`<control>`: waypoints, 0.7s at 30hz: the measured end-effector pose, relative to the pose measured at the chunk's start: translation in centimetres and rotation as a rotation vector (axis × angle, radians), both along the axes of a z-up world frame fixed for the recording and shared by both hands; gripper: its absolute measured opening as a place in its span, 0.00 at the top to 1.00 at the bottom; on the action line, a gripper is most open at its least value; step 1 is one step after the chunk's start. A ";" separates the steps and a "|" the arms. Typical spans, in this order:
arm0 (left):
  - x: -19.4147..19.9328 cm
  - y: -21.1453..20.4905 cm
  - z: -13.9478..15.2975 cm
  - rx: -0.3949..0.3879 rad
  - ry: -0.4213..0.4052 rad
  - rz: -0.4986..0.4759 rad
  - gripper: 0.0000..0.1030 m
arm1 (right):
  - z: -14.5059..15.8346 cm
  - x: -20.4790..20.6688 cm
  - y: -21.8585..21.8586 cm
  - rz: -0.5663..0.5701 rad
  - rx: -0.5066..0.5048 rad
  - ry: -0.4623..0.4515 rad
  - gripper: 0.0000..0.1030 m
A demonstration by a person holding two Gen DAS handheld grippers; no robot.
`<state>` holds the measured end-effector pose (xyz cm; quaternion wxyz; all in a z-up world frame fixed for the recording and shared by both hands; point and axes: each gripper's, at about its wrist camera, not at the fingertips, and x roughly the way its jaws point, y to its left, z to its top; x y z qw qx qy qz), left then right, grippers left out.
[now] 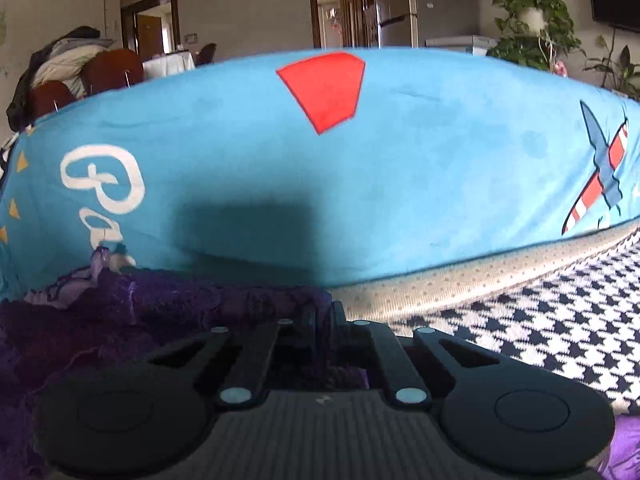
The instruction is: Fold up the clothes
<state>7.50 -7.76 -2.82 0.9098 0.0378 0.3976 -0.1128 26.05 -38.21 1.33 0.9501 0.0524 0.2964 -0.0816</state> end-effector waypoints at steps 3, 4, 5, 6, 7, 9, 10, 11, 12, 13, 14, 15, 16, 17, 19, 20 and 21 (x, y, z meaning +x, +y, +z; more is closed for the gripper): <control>0.1 0.2 0.0 -0.005 0.004 0.002 0.00 | 0.4 -0.3 0.1 -0.002 -0.001 -0.015 0.85; 0.1 0.2 0.1 -0.007 0.005 0.003 0.00 | 0.6 -0.4 0.2 0.002 0.000 -0.018 0.79; 0.2 0.2 0.1 -0.008 0.007 0.005 0.00 | 0.9 -0.4 0.2 0.005 0.001 -0.020 0.65; 0.1 0.1 0.2 -0.009 0.010 0.007 0.00 | 1.3 -0.7 0.1 -0.008 0.018 -0.038 0.56; 0.1 0.1 0.2 -0.010 0.012 0.006 0.00 | 1.8 -0.9 0.0 -0.005 0.034 -0.048 0.55; 0.1 0.0 0.2 -0.006 0.016 0.001 0.00 | 2.6 -1.3 -0.3 0.002 0.067 -0.067 0.51; 0.0 -0.1 0.2 -0.002 0.015 -0.002 0.00 | 3.0 -1.5 -0.4 0.008 0.080 -0.059 0.50; 0.0 -0.1 0.2 0.002 0.014 -0.005 0.00 | 3.3 -1.6 -0.4 0.015 0.094 -0.051 0.50; -0.1 -0.1 0.2 0.000 0.015 -0.006 0.00 | 3.6 -1.9 -0.5 0.020 0.104 -0.049 0.50; -0.2 -0.1 0.2 -0.001 0.016 -0.007 0.00 | 3.8 -2.3 -0.6 0.024 0.114 -0.047 0.50; -0.2 -0.1 0.2 -0.003 0.017 -0.008 0.00 | 3.8 -2.6 -0.6 0.027 0.111 -0.037 0.50; -0.3 -0.1 0.3 -0.006 0.019 -0.008 0.00 | 3.8 -3.0 -0.6 0.031 0.108 -0.027 0.50; -0.3 -0.1 0.3 -0.010 0.021 -0.009 0.00 | 3.9 -3.4 -0.6 0.034 0.105 -0.017 0.50; -0.4 0.0 0.3 -0.013 0.023 -0.009 0.00 | 3.9 -3.7 -0.6 0.037 0.101 -0.008 0.50; -0.4 0.0 0.4 -0.019 0.028 -0.009 0.00 | 3.7 -5.0 -0.5 0.040 0.102 0.013 0.50; -0.5 0.1 0.4 -0.022 0.030 -0.009 0.00 | 3.7 -5.5 -0.7 0.039 0.103 0.022 0.50; -0.5 0.2 0.5 -0.029 0.033 -0.007 0.00 | 3.7 -6.1 -0.8 0.036 0.103 0.031 0.50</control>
